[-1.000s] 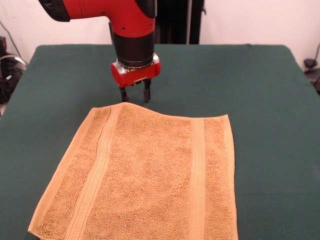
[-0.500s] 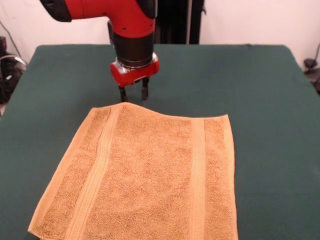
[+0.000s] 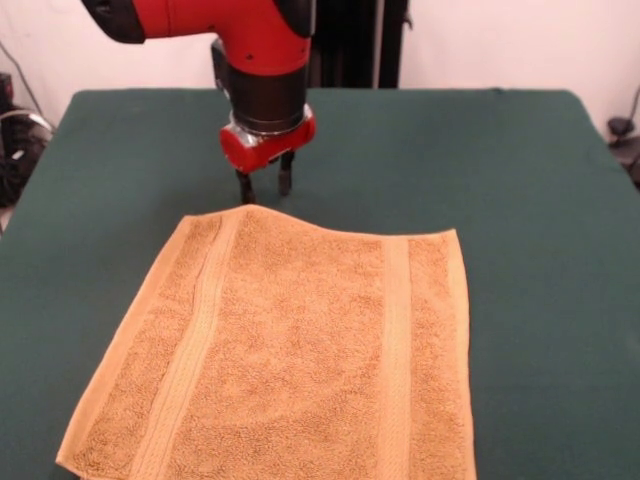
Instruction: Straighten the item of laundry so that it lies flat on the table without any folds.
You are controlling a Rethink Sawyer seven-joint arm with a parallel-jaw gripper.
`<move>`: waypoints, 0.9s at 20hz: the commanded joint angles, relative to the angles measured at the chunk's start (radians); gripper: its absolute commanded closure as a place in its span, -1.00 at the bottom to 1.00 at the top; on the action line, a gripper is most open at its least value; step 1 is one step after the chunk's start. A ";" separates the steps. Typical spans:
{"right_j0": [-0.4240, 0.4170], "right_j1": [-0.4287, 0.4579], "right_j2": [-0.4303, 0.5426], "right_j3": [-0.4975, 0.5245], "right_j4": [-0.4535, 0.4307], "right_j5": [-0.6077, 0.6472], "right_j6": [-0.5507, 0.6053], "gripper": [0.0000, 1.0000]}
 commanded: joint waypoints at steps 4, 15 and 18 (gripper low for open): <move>0.000 0.013 0.114 -0.063 0.002 0.142 -0.382 -1.00; -0.048 -0.335 0.178 0.134 0.342 0.179 -0.078 -1.00; -0.026 -0.393 0.157 0.119 0.400 0.240 -0.067 -1.00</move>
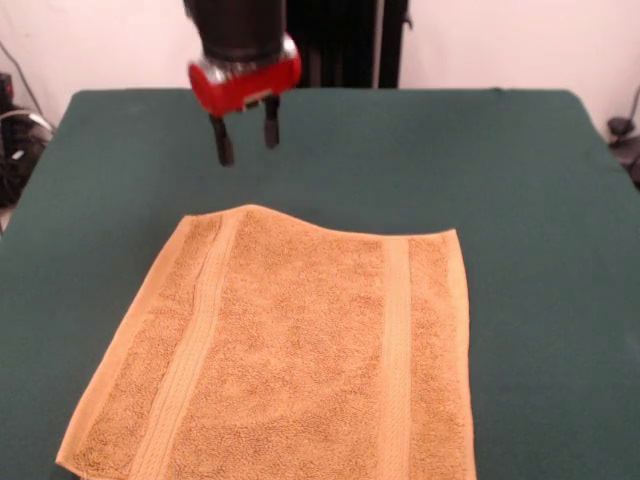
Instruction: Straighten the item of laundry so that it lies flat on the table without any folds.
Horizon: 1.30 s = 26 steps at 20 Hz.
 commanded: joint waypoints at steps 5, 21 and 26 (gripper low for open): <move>0.065 -0.204 0.063 0.049 0.187 0.126 0.016 -1.00; 0.161 -0.066 -0.101 -0.035 0.189 -0.100 0.250 -1.00; 0.168 -0.041 -0.119 -0.049 0.237 -0.088 0.231 -1.00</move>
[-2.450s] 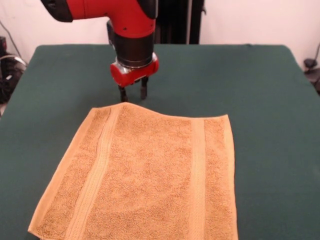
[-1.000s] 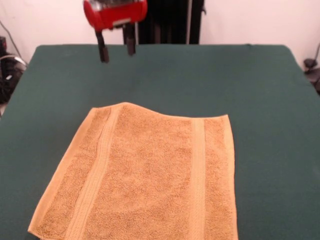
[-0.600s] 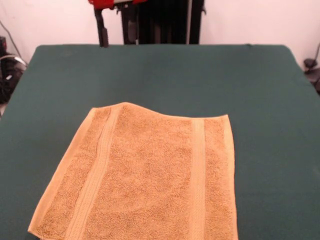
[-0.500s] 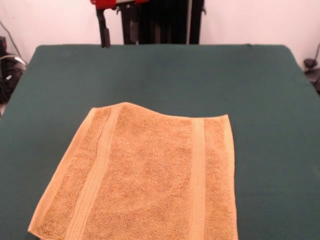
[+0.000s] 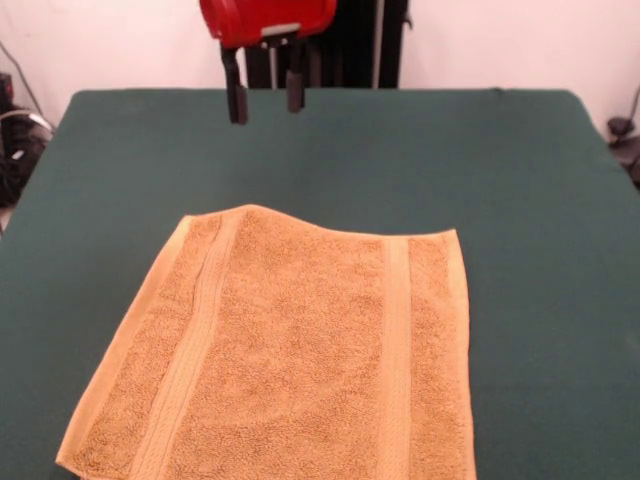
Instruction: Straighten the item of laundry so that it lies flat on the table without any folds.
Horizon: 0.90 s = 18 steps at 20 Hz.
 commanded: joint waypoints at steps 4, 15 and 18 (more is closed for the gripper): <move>0.055 0.098 -0.052 -0.025 0.098 -0.023 0.223 -1.00; 0.037 0.083 -0.058 -0.007 0.151 -0.013 0.161 -1.00; 0.034 0.073 -0.055 -0.006 0.165 0.015 0.145 -1.00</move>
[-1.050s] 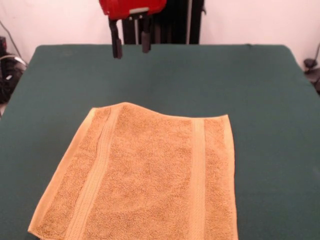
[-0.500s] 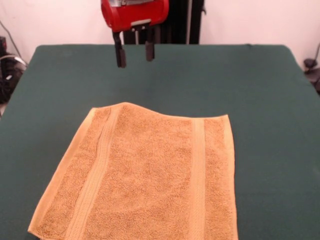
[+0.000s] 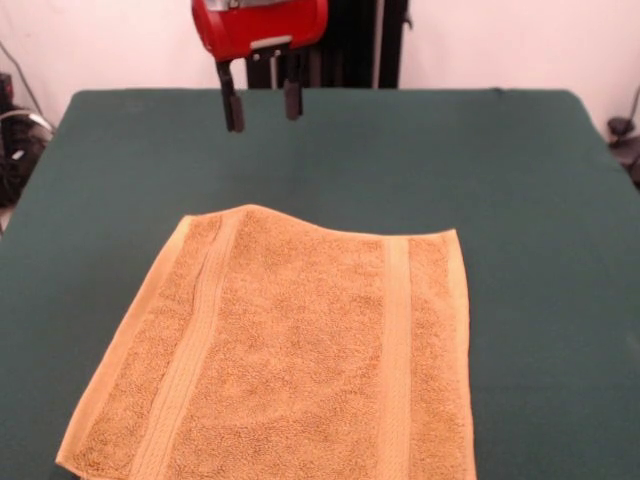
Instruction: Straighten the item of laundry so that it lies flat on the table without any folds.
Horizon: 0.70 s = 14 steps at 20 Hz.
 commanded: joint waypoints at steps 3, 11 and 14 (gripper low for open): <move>0.027 0.017 0.000 0.011 0.081 0.039 0.145 -1.00; 0.047 -0.036 -0.030 0.002 0.115 0.054 0.181 -1.00; 0.063 -0.068 -0.048 -0.016 0.133 0.070 0.204 -1.00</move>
